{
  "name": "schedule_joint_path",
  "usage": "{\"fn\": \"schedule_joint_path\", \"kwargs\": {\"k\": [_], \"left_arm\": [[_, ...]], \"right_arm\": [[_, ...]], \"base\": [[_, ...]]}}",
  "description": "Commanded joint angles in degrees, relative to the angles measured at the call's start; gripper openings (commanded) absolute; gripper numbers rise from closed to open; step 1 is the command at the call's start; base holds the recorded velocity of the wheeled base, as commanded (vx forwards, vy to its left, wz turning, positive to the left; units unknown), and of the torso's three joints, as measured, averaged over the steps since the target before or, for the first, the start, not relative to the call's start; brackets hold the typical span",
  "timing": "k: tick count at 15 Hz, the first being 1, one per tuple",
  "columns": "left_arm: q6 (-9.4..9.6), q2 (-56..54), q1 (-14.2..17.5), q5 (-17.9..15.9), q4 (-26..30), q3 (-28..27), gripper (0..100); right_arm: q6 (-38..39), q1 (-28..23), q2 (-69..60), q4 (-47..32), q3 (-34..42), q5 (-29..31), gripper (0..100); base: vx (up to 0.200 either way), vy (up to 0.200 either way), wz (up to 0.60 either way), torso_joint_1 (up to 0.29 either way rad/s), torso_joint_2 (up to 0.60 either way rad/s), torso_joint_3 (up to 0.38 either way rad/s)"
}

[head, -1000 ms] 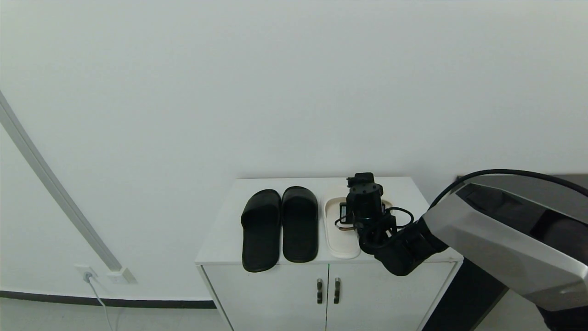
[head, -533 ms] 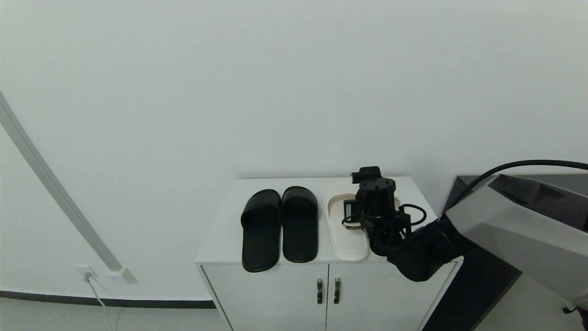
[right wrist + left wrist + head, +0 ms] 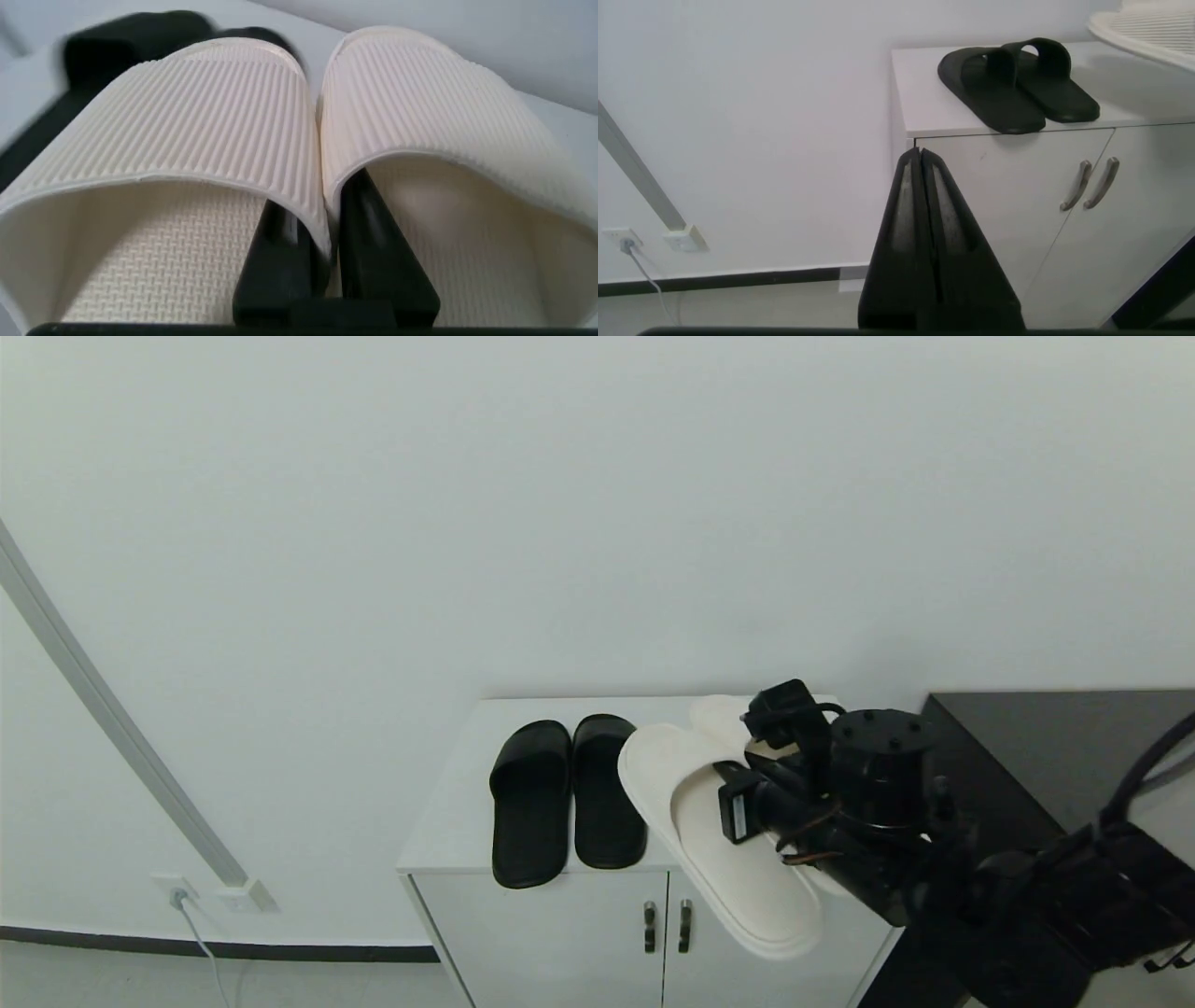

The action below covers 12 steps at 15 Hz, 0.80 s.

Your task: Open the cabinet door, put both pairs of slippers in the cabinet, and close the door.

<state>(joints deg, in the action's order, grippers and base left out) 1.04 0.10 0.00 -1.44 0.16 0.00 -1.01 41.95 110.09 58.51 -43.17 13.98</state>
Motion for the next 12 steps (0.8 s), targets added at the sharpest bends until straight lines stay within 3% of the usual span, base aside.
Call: {"fn": "schedule_joint_path", "kwargs": {"k": [1, 3, 5, 12], "left_arm": [[0.02, -0.01, 0.00, 0.03, 0.02, 0.00, 0], [0.02, -0.01, 0.00, 0.03, 0.02, 0.00, 0], [0.02, -0.01, 0.00, 0.03, 0.02, 0.00, 0], [-0.33, -0.01, 0.00, 0.03, 0.02, 0.00, 0]], "right_arm": [[-0.04, 0.59, -11.66, -0.24, 8.89, -9.06, 0], [-0.04, 0.50, -16.58, -3.93, 12.41, -17.23, 0], [-0.04, 0.50, -19.39, -9.30, 12.58, -21.72, 0], [-0.13, 0.68, -19.74, -10.88, 13.55, -23.04, 0]], "base": [[0.000, 0.000, 0.00, 0.000, 0.00, 0.000], [0.000, 0.000, 0.00, 0.000, 0.00, 0.000], [0.000, 0.000, 0.00, 0.000, 0.00, 0.000], [0.000, 0.000, 0.00, 0.000, 0.00, 0.000]]}}
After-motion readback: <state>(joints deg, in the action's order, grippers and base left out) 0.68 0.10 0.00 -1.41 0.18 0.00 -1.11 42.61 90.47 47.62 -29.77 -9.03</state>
